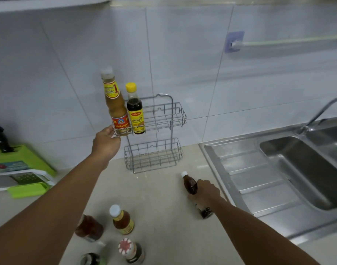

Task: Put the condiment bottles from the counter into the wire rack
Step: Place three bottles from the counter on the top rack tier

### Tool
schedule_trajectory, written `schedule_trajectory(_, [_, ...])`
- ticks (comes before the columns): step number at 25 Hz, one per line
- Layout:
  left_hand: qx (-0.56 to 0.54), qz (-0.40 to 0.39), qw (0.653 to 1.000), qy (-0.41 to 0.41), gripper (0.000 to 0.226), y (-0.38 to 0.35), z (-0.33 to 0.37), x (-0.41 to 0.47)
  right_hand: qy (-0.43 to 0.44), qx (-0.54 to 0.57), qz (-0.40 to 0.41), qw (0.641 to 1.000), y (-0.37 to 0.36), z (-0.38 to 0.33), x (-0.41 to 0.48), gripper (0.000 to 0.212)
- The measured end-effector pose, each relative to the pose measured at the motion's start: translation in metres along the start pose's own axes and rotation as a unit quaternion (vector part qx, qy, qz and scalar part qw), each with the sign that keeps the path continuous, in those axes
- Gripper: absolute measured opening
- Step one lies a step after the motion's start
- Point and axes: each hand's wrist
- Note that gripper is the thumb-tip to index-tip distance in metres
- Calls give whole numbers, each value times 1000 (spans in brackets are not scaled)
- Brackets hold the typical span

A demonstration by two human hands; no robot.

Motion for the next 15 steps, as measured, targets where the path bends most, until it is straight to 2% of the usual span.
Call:
schedule_trajectory(2, [-2, -1, 1000, 0, 59, 0, 0, 0, 32, 34, -1, 999, 6, -2, -6, 48])
schedule_trajectory(4, [-3, -4, 1000, 3, 57, 1, 1, -1, 88, 151, -7, 985, 21, -2, -18, 44])
schedule_trajectory(5, [-3, -4, 1000, 5, 56, 1, 1, -1, 116, 243, -18, 963, 33, -4, -26, 43])
schedule_trajectory(7, [-9, 0, 1000, 5, 54, 2, 4, -1, 160, 432, -41, 886, 68, -15, -44, 46])
schedule_trajectory(9, [-10, 3, 1000, 8, 52, 1, 8, -4, 202, 546, -58, 811, 114, -33, -61, 48])
schedule_trajectory(11, [-11, 3, 1000, 12, 50, 1, 12, -8, 248, 581, -44, 774, 168, -55, -78, 42])
schedule_trajectory(13, [-7, -9, 1000, 13, 49, 2, 16, -12, 298, 561, 22, 772, 218, -78, -93, 33])
schedule_trajectory(15, [1, -23, 1000, 12, 49, 5, 19, -14, 337, 498, 129, 788, 260, -96, -102, 29])
Point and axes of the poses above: each hand's wrist, its own x-axis towards the middle knuckle, its own y-axis out of the back of the hand, z = x × y, and after that the axes turned 13 degrees about -x, right-handed
